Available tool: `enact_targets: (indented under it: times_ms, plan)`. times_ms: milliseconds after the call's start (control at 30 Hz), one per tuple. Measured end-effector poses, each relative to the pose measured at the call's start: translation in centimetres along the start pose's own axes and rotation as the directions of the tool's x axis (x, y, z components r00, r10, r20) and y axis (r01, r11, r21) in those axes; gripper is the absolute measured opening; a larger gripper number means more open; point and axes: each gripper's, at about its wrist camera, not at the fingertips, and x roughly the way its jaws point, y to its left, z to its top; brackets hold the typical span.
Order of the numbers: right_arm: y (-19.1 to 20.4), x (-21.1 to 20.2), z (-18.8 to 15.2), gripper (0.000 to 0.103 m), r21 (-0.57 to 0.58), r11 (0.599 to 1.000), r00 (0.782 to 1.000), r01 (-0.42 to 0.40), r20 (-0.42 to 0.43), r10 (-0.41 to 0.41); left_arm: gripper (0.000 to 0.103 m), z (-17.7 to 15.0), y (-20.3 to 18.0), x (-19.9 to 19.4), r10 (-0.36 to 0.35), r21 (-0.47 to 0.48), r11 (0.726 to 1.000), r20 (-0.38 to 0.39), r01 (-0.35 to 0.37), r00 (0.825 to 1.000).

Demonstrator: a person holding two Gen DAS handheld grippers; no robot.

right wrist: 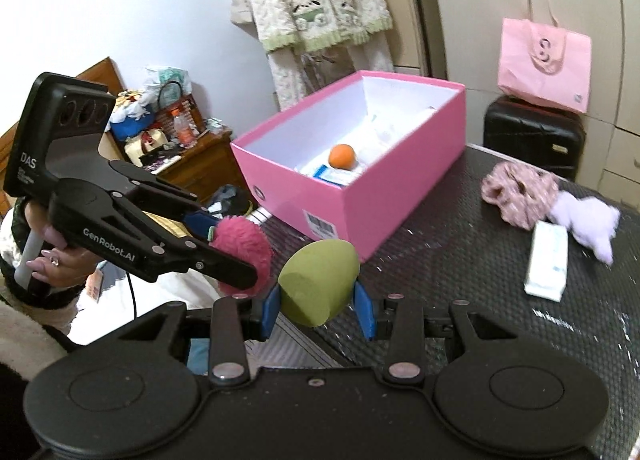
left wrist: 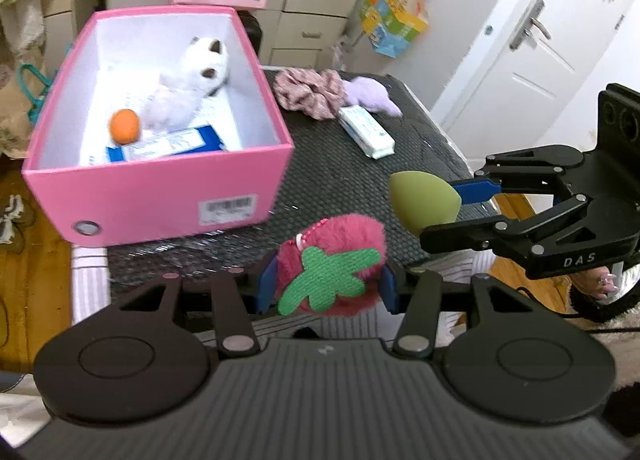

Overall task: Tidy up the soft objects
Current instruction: 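Carry the strawberry plush and green sponge over the pink box with both grippers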

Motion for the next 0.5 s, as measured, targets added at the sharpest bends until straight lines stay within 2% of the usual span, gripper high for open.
enact_targets:
  times_ms: [233,500]
  plan:
    - [1.5,0.8,3.1,0.045,-0.072,0.997,0.999,-0.009,0.031,0.012,0.050,1.5,1.3,-2.3,0.027,0.018,0.999,0.058,-0.028,0.998]
    - [1.7,4.3,7.3,0.046,-0.151,0.987,0.996,0.058,0.080,-0.046,0.051,4.6,4.6,-2.1,0.074,-0.005,0.997,0.121,-0.074,0.990]
